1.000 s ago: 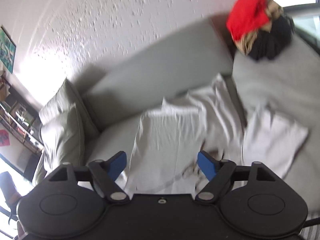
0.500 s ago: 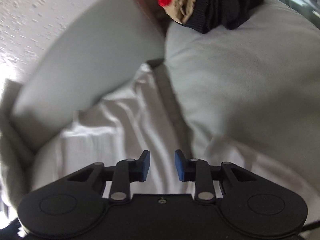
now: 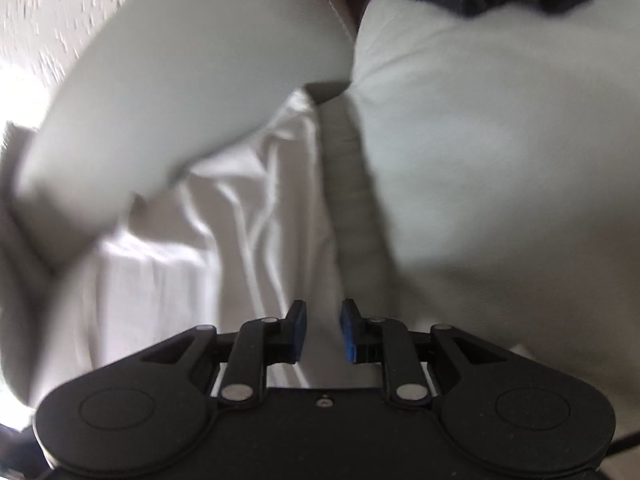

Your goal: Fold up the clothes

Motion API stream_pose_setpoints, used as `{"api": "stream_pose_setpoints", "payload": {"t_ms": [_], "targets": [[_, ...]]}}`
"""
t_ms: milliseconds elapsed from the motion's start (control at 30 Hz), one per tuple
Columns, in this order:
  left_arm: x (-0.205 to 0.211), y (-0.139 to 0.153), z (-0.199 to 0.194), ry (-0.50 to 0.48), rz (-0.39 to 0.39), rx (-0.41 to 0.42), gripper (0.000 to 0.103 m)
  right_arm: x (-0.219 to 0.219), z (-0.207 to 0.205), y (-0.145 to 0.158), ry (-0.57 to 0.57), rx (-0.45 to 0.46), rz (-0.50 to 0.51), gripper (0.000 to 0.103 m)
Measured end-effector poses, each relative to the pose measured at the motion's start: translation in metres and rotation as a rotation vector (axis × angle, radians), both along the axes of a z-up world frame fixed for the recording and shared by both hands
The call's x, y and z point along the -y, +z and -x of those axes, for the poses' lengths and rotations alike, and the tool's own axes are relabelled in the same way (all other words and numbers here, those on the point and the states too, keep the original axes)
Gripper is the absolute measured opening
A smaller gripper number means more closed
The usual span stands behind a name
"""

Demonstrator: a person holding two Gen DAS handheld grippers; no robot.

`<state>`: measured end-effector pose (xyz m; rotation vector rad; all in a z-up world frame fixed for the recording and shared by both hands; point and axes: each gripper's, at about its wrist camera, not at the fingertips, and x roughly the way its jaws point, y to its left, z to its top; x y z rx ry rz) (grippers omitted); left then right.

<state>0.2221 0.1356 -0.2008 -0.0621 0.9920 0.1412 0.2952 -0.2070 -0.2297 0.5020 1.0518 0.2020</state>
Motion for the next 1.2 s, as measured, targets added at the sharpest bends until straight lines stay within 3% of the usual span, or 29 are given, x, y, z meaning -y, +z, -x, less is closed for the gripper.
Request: {"api": "stream_pose_setpoints", "payload": {"t_ms": [133, 300, 433, 500, 667, 800, 933, 1000, 1033, 1200], "targets": [[0.007, 0.0, -0.002, -0.018, -0.039, -0.006, 0.031, -0.008, -0.002, 0.001, 0.031, 0.004, 0.046, 0.035], [0.007, -0.002, -0.005, -0.019, -0.035, -0.005, 0.031, -0.011, -0.013, 0.0, 0.055, -0.002, 0.13, 0.037], [0.007, -0.002, -0.006, -0.024, -0.034, -0.002, 0.031, 0.005, -0.006, 0.01, 0.002, 0.04, 0.009, 0.047], [0.007, -0.002, -0.007, -0.025, -0.034, -0.001, 0.031, 0.007, -0.003, 0.016, -0.033, 0.058, 0.07, 0.045], [0.007, -0.003, -0.006, -0.024, -0.033, 0.003, 0.032, 0.009, -0.01, 0.003, -0.002, -0.006, 0.194, 0.024], [0.007, -0.003, -0.006, -0.026, -0.033, 0.002, 0.032, 0.007, -0.013, -0.005, 0.027, -0.015, 0.132, 0.024], [0.006, -0.003, -0.006, -0.025, -0.033, 0.004, 0.032, -0.006, -0.017, -0.007, 0.063, -0.004, 0.181, 0.025], [0.007, -0.003, -0.006, -0.024, -0.038, 0.004, 0.032, -0.009, -0.019, -0.007, 0.053, 0.005, 0.193, 0.017], [0.007, -0.003, -0.006, -0.025, -0.041, 0.004, 0.032, -0.01, -0.021, -0.007, 0.048, 0.01, 0.197, 0.002], [0.008, -0.004, -0.005, -0.024, -0.046, 0.004, 0.032, -0.019, -0.011, -0.001, 0.022, 0.09, 0.447, 0.002]]}}
